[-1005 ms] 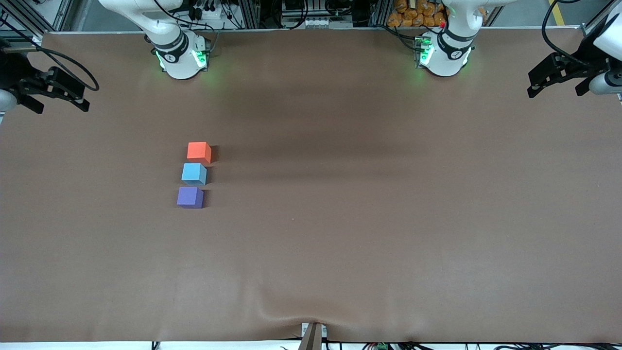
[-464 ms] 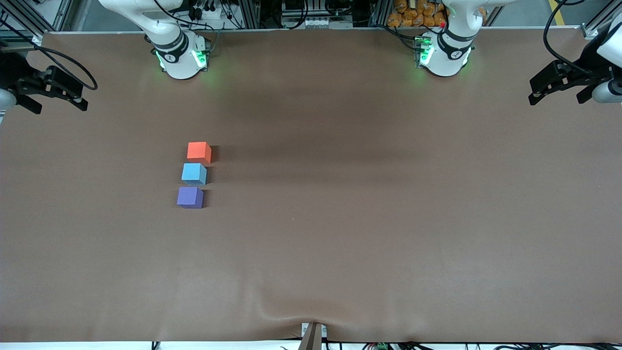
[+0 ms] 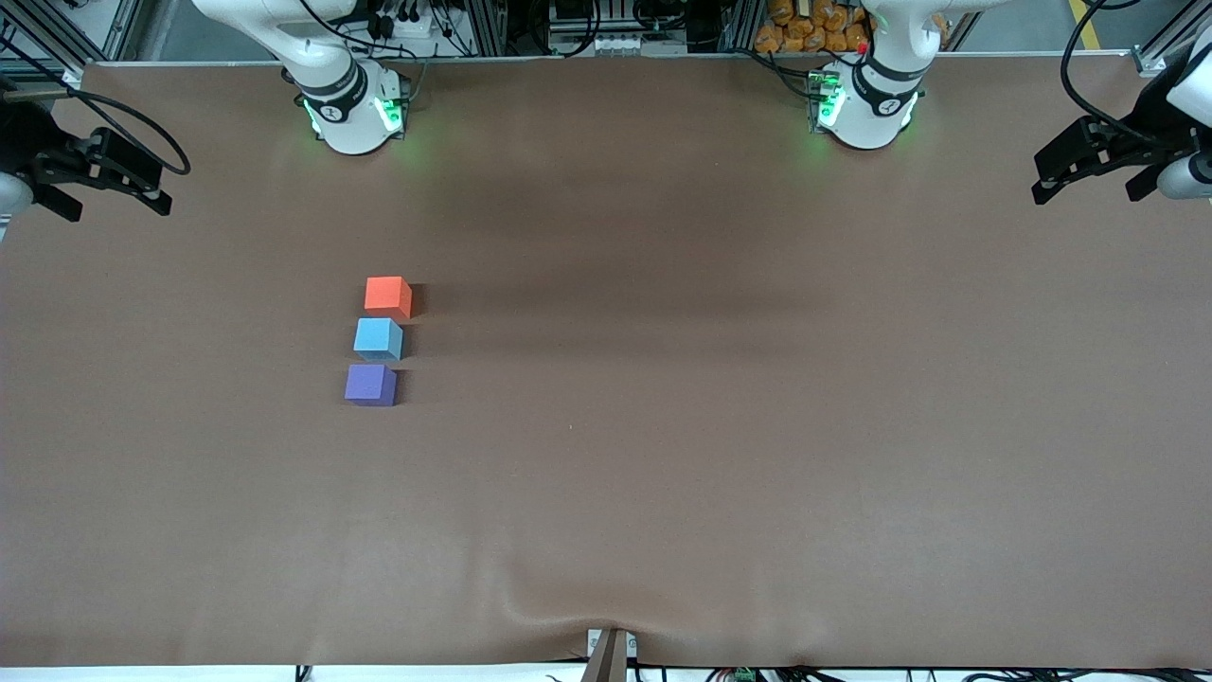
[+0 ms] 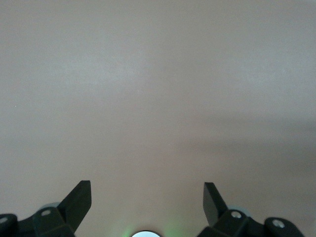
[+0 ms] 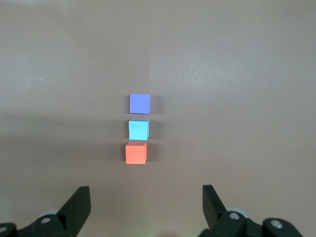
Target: Place blue block between orange and purple blocks
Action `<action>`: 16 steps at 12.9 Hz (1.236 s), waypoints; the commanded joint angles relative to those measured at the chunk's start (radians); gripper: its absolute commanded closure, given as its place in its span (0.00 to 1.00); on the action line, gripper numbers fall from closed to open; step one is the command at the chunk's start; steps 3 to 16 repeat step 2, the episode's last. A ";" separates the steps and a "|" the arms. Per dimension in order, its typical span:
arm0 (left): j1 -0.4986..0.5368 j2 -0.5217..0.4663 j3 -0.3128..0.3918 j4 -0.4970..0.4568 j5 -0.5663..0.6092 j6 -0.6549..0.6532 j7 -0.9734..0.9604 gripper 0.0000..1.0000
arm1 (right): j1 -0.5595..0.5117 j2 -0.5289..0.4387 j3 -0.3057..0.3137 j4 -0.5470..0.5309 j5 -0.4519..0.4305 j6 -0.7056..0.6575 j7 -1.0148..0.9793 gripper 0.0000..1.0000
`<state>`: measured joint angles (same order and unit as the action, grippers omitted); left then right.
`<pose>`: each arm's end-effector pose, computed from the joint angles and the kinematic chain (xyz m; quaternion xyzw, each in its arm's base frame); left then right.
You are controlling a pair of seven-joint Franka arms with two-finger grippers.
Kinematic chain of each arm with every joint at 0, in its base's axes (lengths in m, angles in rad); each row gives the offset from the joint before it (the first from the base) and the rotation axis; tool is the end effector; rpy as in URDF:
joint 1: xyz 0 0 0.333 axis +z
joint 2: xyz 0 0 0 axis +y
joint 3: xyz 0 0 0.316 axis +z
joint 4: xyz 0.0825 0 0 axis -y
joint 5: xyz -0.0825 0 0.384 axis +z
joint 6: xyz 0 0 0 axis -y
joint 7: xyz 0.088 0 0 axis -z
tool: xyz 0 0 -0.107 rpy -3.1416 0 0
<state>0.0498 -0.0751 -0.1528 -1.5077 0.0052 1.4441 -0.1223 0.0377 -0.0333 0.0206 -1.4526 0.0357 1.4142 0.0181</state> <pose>0.5140 -0.0563 0.6825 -0.9999 -0.0102 -0.0062 0.0076 0.5254 0.0352 0.6837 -0.9996 -0.0228 0.0032 0.0172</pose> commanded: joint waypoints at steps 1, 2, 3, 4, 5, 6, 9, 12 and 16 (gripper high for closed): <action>0.002 0.006 -0.001 0.021 -0.011 -0.010 -0.002 0.00 | 0.005 -0.010 -0.007 0.003 -0.007 -0.012 -0.007 0.00; 0.004 0.006 -0.001 0.021 -0.011 -0.010 -0.002 0.00 | 0.007 -0.010 -0.007 0.003 -0.007 -0.012 -0.007 0.00; 0.004 0.006 -0.001 0.021 -0.011 -0.010 -0.002 0.00 | 0.007 -0.010 -0.007 0.003 -0.007 -0.012 -0.007 0.00; 0.004 0.006 -0.001 0.021 -0.011 -0.010 -0.002 0.00 | 0.007 -0.010 -0.007 0.003 -0.007 -0.012 -0.007 0.00; 0.004 0.006 -0.001 0.021 -0.011 -0.010 -0.002 0.00 | 0.007 -0.010 -0.007 0.003 -0.007 -0.012 -0.007 0.00; 0.004 0.006 -0.001 0.021 -0.011 -0.010 -0.002 0.00 | 0.007 -0.010 -0.007 0.003 -0.007 -0.012 -0.007 0.00; 0.004 0.006 -0.001 0.021 -0.011 -0.010 -0.002 0.00 | 0.007 -0.010 -0.007 0.003 -0.007 -0.012 -0.007 0.00; 0.004 0.006 -0.001 0.021 -0.011 -0.010 -0.002 0.00 | 0.007 -0.010 -0.007 0.003 -0.007 -0.012 -0.007 0.00; 0.004 0.006 -0.001 0.021 -0.011 -0.010 -0.002 0.00 | 0.007 -0.010 -0.007 0.003 -0.007 -0.012 -0.007 0.00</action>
